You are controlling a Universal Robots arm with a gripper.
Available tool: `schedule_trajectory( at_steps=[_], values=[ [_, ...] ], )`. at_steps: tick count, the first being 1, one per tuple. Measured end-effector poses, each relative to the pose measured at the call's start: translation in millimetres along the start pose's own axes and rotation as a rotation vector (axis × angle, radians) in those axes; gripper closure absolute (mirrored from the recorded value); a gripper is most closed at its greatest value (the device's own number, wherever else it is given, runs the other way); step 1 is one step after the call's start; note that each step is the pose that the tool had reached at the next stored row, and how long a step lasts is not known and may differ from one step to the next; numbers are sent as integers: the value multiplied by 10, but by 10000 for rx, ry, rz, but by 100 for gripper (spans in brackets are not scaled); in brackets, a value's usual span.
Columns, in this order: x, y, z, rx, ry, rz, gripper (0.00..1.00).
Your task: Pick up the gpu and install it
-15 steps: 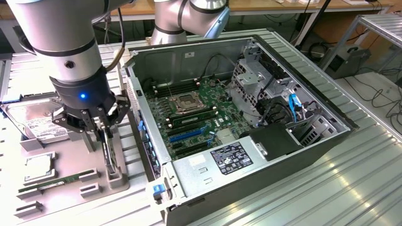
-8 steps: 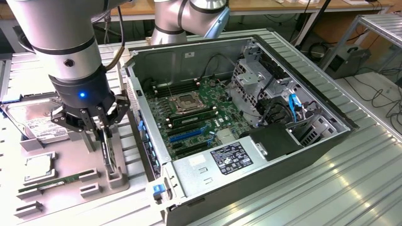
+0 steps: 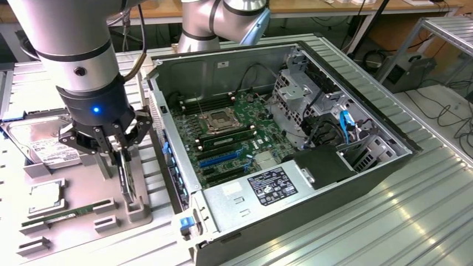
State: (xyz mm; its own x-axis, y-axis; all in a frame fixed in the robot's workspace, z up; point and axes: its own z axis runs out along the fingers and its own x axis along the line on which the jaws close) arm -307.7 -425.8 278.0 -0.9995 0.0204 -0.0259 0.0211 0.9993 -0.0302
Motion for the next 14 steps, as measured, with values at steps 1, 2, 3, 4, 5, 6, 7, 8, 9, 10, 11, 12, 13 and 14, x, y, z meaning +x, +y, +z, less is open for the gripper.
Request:
schedule_trajectory(
  at_steps=[1, 2, 3, 4, 5, 6, 7, 8, 9, 10, 11, 12, 13, 14],
  values=[
    [0, 0, -5, 0, 0, 0, 73],
    [0, 0, -8, -1, 0, 0, 73],
    [0, 0, -15, 0, 0, 0, 73],
    [-1, 0, -21, -1, 0, 0, 73],
    [0, -1, -25, 0, 1, 0, 73],
    [-1, -1, -28, 0, 0, 0, 73],
    [-1, -1, -32, 0, 1, 0, 73],
    [-1, -1, -36, 0, 1, 0, 73],
    [-1, -1, -40, 0, 1, 0, 73],
    [-1, -1, -43, 0, 0, 0, 73],
    [-1, -1, -47, -1, 0, 0, 73],
    [-1, -1, -50, -1, 0, 0, 73],
    [-1, -1, -54, 0, 0, 0, 73],
    [-1, -2, -58, 0, 0, 0, 73]
  ],
)
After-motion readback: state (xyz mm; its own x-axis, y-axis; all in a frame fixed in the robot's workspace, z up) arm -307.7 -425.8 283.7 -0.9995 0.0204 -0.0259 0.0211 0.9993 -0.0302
